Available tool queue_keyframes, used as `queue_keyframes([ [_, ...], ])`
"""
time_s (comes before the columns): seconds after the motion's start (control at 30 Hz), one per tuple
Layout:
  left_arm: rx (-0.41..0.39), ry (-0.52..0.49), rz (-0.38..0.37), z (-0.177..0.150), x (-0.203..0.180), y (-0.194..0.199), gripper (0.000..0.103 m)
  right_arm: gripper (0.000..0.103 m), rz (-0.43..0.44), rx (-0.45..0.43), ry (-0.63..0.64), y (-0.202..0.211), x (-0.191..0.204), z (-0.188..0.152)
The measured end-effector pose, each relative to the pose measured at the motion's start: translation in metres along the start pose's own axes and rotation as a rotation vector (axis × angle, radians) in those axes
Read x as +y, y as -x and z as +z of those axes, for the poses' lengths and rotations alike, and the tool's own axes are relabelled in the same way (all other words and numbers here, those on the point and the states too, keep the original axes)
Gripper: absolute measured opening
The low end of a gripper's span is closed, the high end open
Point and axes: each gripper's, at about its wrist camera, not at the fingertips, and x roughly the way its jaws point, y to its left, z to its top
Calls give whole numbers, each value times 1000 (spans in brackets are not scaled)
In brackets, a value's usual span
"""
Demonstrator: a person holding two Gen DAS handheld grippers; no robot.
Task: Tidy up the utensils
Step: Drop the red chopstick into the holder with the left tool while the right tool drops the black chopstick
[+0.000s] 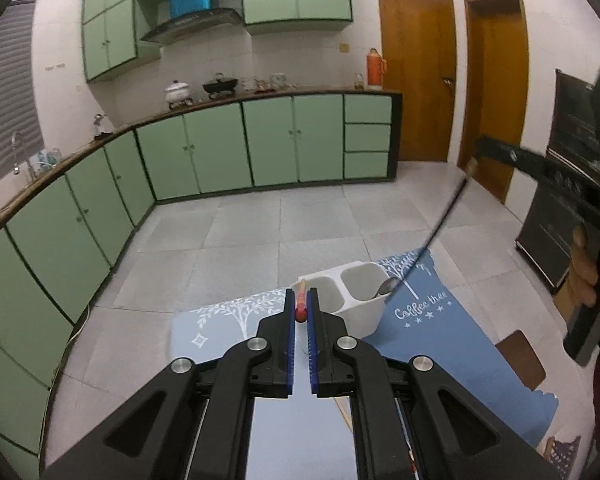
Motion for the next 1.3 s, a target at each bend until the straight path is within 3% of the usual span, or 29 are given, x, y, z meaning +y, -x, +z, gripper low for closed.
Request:
queue_keyframes([
  [0.23, 48, 12, -22, 3, -3, -42, 5, 6, -40, 18, -9, -47, -8, -3],
  [0.47, 39, 77, -41, 0, -2, -74, 5, 6, -56, 90, -1, -84, -4, -29],
  [0.67, 20, 144, -49, 0, 3, -95, 5, 6, -55, 147, 10, -98, 1, -52],
  [1.13, 11, 197, -24, -6, 2, -112, 6, 6, -62, 197, 17, -109, 7, -71],
  [1.2, 11, 202, -22, -7, 2, -114, 8, 7, -63, 200, 17, -109, 6, -72],
  [1.3, 8, 207, -20, -8, 2, -113, 22, 14, -66, 199, 15, -106, 6, -73],
])
